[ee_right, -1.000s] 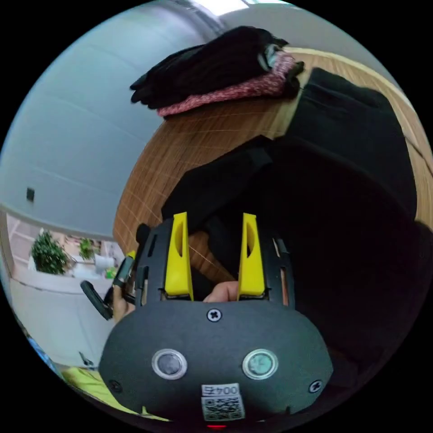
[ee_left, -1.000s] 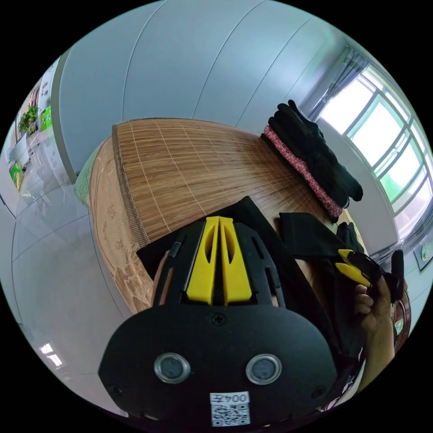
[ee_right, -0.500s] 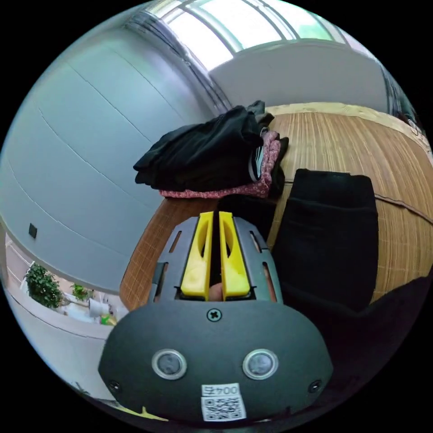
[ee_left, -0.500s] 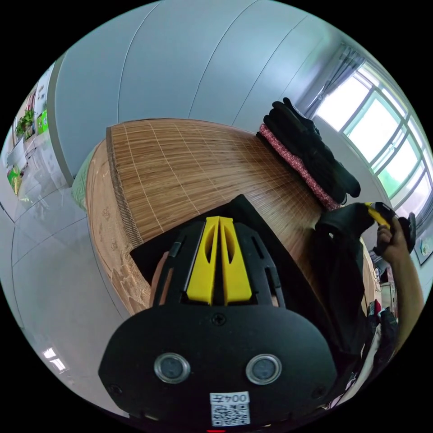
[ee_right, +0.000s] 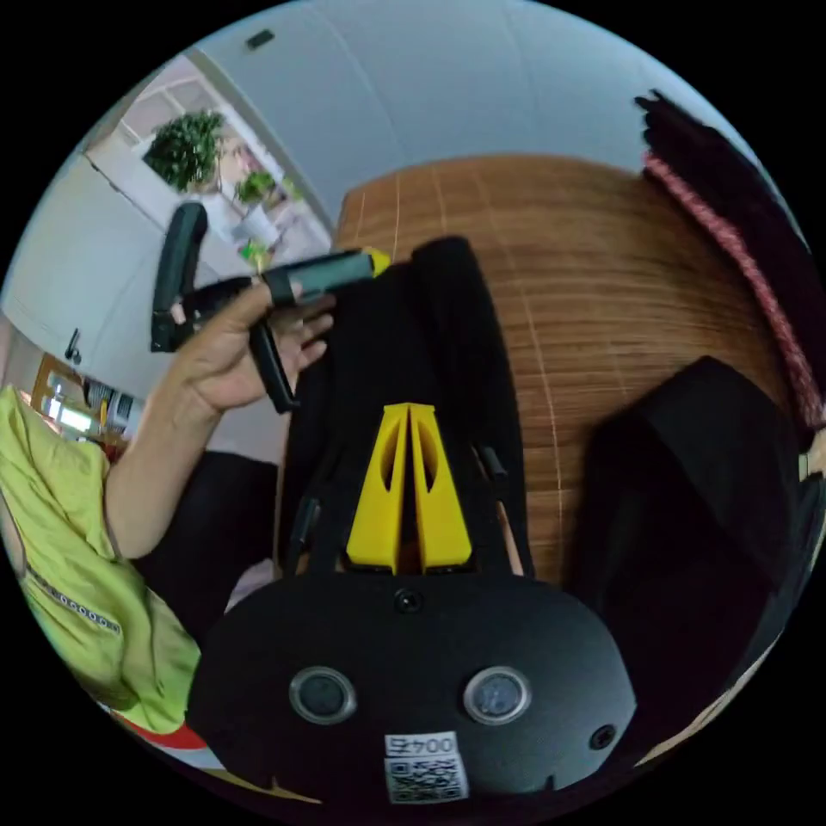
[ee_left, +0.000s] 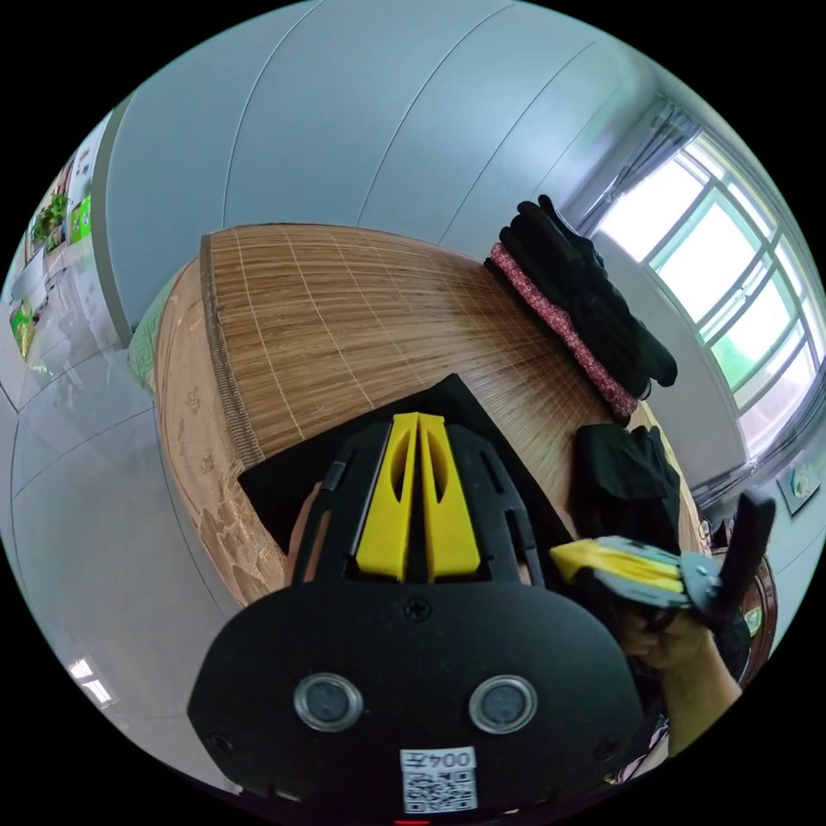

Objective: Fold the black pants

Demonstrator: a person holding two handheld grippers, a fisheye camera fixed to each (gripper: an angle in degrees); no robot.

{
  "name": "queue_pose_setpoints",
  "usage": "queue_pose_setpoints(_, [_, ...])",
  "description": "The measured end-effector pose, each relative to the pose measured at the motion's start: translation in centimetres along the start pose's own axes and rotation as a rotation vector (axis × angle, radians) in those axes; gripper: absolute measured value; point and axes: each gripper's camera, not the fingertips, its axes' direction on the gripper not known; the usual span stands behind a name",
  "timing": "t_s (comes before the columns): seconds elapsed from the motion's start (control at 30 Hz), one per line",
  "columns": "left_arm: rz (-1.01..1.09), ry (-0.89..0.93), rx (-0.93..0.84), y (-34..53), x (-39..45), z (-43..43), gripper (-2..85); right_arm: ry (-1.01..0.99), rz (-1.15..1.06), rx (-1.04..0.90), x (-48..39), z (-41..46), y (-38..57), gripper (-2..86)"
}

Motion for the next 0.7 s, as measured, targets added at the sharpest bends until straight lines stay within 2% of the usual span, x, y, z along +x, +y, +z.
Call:
queue_pose_setpoints(0.03, [0.004, -0.001, 0.003, -0.2, 0.3, -0.3, 0.2, -0.015, -0.030, -0.124, 0.2, 2.0, -0.9, -0.8])
queue_pose_setpoints(0.07, [0.006, -0.003, 0.005, -0.3, 0.5, -0.4, 0.2, -0.003, -0.035, -0.138, 1.1, 2.2, -1.6, -0.8])
queue_pose_setpoints(0.1, [0.008, -0.004, 0.011, -0.5, 0.9, -0.7, 0.2, 0.039, 0.011, -0.116, 2.0, 1.6, -2.1, -0.8])
queue_pose_setpoints(0.17, [0.009, -0.005, 0.029, -0.7, 1.5, -1.2, 0.2, 0.279, 0.216, -0.012, 6.3, -2.2, -3.4, -0.8])
queue_pose_setpoints(0.23, [0.017, -0.008, 0.033, -1.3, 2.2, -1.8, 0.2, 0.238, 0.321, 0.102, 8.2, -6.0, -3.1, -0.8])
queue_pose_setpoints(0.3, [0.015, -0.003, 0.037, -1.7, 2.7, -2.2, 0.2, 0.179, 0.330, 0.171, 8.0, -8.9, -2.3, -0.7])
queue_pose_setpoints(0.4, [0.013, 0.003, 0.041, -2.5, 3.5, -2.8, 0.1, 0.207, 0.264, 0.148, 5.0, -11.2, 0.6, -0.8])
queue_pose_setpoints(0.5, [0.012, 0.004, 0.051, -3.1, 4.5, -3.6, 0.1, 0.295, 0.254, 0.224, 0.4, -14.7, 6.8, -0.7])
queue_pose_setpoints(0.57, [0.016, -0.001, 0.056, -3.5, 5.2, -4.2, 0.2, 0.465, 0.295, 0.314, -4.0, -18.0, 13.5, -0.6])
queue_pose_setpoints(0.7, [0.055, -0.013, 0.052, -4.5, 7.7, -5.1, 0.2, 0.733, 0.403, 0.284, -10.6, -20.5, 24.3, 0.1])
